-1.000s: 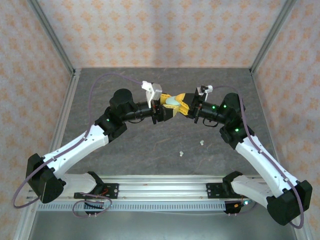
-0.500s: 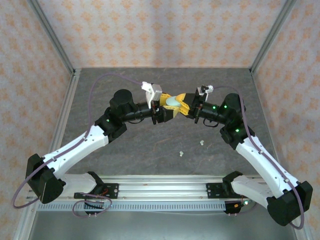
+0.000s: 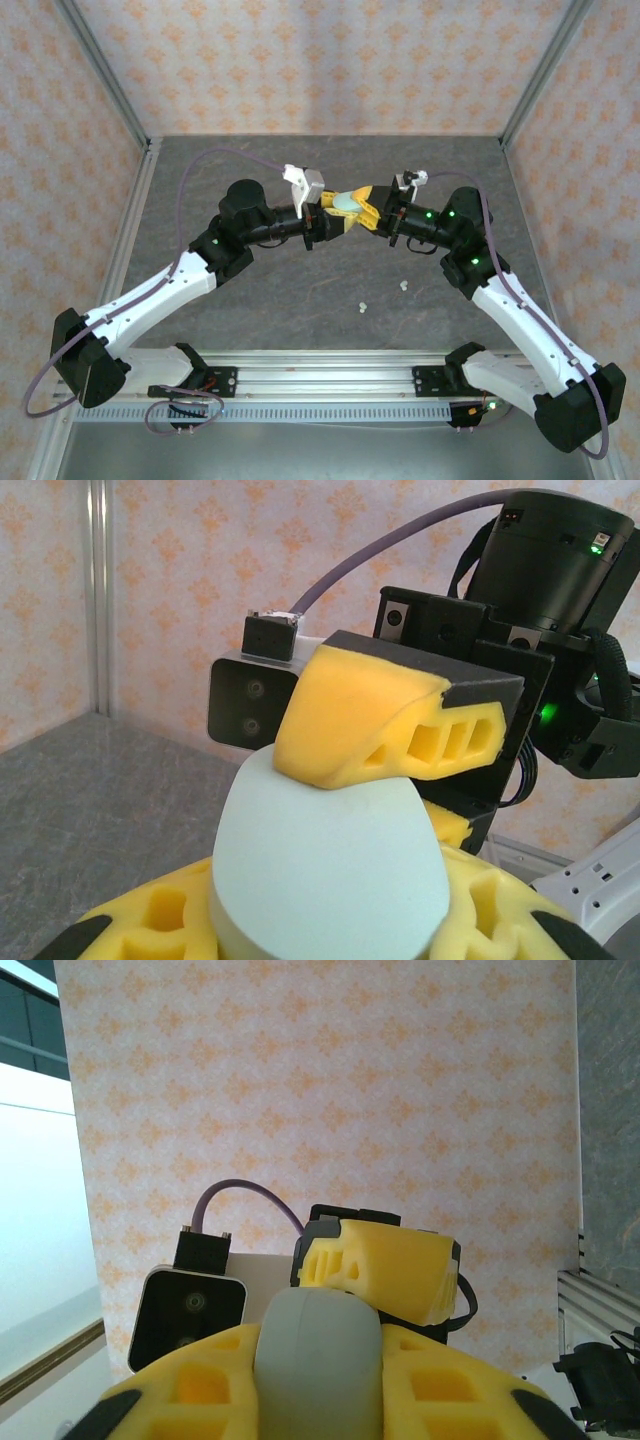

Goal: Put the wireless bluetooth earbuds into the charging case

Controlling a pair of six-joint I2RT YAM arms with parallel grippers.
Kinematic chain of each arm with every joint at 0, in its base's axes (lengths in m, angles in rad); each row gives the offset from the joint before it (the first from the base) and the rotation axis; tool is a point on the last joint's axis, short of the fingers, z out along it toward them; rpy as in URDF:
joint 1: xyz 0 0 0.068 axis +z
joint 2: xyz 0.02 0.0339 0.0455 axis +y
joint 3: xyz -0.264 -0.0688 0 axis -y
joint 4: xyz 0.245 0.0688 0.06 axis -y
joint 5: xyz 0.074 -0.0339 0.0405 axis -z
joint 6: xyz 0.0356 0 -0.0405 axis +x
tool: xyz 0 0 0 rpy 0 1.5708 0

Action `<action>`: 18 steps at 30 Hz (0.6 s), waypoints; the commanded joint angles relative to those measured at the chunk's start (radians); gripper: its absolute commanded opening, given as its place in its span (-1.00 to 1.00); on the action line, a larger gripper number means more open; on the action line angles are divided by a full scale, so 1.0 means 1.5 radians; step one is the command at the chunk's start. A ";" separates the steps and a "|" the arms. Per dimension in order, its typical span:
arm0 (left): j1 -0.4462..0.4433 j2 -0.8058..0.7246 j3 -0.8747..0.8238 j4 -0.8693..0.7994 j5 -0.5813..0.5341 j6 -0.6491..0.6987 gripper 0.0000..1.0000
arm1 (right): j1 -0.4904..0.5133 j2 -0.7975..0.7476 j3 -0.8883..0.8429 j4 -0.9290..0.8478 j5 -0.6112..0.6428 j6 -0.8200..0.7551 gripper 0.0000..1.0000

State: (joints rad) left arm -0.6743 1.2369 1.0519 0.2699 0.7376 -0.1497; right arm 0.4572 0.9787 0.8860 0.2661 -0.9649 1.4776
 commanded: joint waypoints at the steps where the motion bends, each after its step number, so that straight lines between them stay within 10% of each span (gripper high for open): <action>1: 0.003 -0.023 0.007 -0.008 0.005 0.004 -0.66 | 0.000 -0.019 -0.002 0.020 -0.017 -0.007 -0.23; 7: 0.003 -0.043 0.023 -0.071 0.012 0.012 -0.72 | -0.026 -0.043 0.026 -0.006 -0.015 -0.107 0.32; 18: 0.012 -0.074 0.086 -0.238 0.097 0.021 -0.75 | -0.039 -0.079 0.223 -0.474 0.023 -0.698 0.32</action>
State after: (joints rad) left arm -0.6651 1.1507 1.1313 -0.0044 0.8177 -0.1402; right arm 0.3901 0.8677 1.1667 -0.2195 -0.9573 0.7715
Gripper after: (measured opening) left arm 0.312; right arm 0.665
